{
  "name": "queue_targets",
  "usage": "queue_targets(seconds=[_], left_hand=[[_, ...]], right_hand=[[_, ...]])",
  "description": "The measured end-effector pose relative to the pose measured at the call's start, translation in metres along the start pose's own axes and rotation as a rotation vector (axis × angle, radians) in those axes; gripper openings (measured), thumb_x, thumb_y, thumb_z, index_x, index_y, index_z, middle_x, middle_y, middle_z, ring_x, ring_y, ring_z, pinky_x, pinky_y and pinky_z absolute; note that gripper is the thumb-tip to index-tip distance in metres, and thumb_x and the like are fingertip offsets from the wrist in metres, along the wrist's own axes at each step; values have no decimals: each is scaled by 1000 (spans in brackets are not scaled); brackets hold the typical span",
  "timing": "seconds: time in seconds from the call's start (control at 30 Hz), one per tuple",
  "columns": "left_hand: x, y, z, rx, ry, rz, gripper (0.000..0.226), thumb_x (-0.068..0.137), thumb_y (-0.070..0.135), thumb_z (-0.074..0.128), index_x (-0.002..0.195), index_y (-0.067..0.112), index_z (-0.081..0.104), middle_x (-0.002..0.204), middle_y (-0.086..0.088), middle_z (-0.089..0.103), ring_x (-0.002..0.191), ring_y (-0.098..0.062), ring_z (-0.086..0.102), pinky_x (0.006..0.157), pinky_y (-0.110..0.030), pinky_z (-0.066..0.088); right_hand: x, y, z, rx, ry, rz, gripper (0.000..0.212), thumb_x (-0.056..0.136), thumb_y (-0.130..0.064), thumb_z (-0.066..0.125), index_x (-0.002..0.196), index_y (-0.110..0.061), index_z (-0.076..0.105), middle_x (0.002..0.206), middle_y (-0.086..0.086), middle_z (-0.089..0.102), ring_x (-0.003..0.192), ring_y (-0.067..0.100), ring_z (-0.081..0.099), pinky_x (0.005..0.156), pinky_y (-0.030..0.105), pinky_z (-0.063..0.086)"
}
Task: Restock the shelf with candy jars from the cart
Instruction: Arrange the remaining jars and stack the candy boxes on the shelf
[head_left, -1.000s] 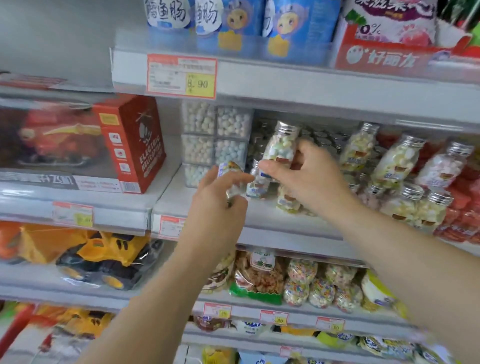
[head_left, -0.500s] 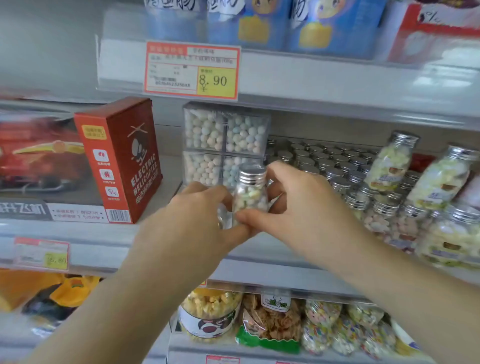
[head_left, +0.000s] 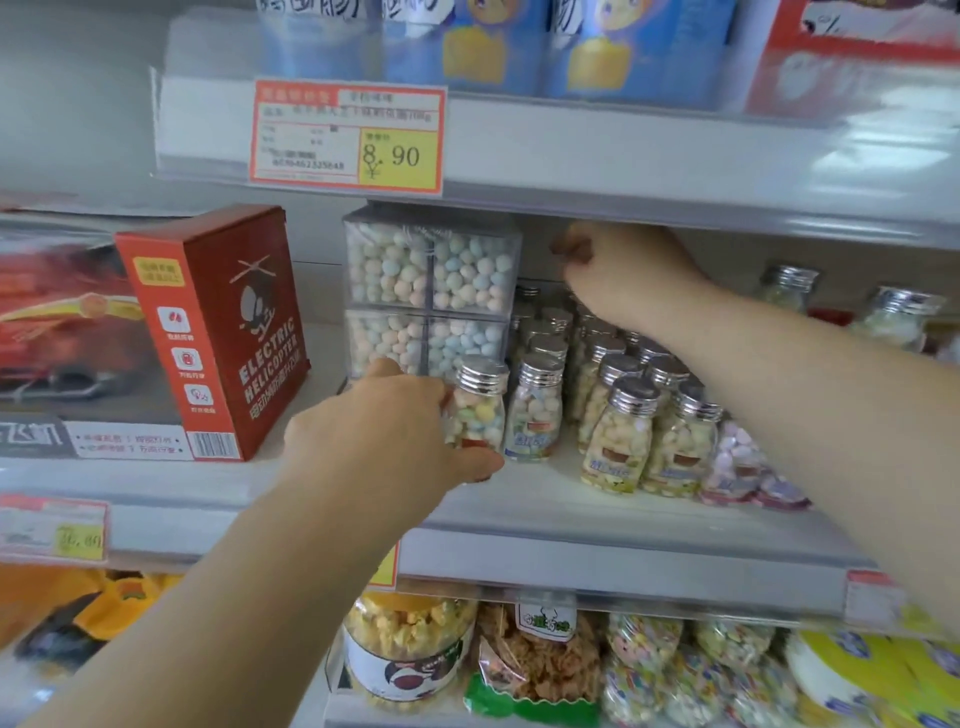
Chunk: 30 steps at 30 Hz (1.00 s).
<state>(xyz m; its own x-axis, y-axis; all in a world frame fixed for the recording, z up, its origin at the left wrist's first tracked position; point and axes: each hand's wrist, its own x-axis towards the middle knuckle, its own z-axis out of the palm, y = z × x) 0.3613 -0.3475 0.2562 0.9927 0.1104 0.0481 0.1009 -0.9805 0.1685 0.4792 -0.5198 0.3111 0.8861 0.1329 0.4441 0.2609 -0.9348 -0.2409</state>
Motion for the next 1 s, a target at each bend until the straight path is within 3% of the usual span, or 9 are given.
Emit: queue_targets(seconds=[0.1,0.2,0.3,0.4,0.53,0.63,0.8,0.93,1.0], left_hand=[[2,3,5,47,-24,1,73,74,84,52,132,40,46,131,10,43,106,-19,59,72,-34,43],[3,4,12,108,8,1,73,73,87,50,130,43,44,125,10,41,101,-20,60,66,-32,41],[3,1,17,119,49,7,72,73,88,46,129,43,43,123,11,40,99,-18,61,65,-31,44],[2,-4,23,72,77,7,69,70,90,44,122,43,44,115,12,38,93,-16,60,72,-33,53],[2,-5,23,81,67,-15,68,70,91,41,118,42,42,119,13,34,91,-13,60,69,-33,56],[3,-3,23,78,65,-21,70,70,90,42,120,41,42,122,14,34,91,-14,60,70,-34,57],[3,-3,24,79,59,-22,73,71,90,41,123,40,42,124,13,34,94,-14,61,71,-34,57],[3,-3,24,74,56,-22,75,72,89,43,127,38,42,124,11,34,94,-17,62,73,-35,57],[3,-3,25,73,60,-21,75,72,89,44,128,39,43,124,11,34,94,-18,62,71,-34,55]], right_hand=[[45,10,26,-39,-44,70,19,94,-25,55,106,-19,67,109,7,65,106,31,61,93,36,49],[75,15,49,-72,-134,103,27,84,-23,64,110,-17,71,118,5,67,109,28,63,100,40,48],[87,20,60,-95,-200,114,30,86,-24,66,113,-11,70,117,12,67,107,32,64,97,41,50],[84,26,59,-103,-245,98,33,91,-32,65,111,-5,70,111,14,69,98,29,67,76,26,49],[76,24,42,-26,-229,128,33,79,-35,77,96,-8,72,93,9,69,77,23,63,55,22,43],[70,20,29,-31,-294,139,32,74,-29,81,95,-9,69,95,9,65,78,24,62,69,27,51],[70,13,32,-102,-349,19,34,80,-23,78,110,-8,73,109,10,70,96,26,67,87,36,57],[69,12,29,-244,-462,-16,25,86,-31,71,95,-8,70,99,8,66,79,22,62,67,26,51],[67,14,32,-272,-497,-22,28,89,-27,69,102,-3,72,104,11,70,82,23,63,69,26,49]])
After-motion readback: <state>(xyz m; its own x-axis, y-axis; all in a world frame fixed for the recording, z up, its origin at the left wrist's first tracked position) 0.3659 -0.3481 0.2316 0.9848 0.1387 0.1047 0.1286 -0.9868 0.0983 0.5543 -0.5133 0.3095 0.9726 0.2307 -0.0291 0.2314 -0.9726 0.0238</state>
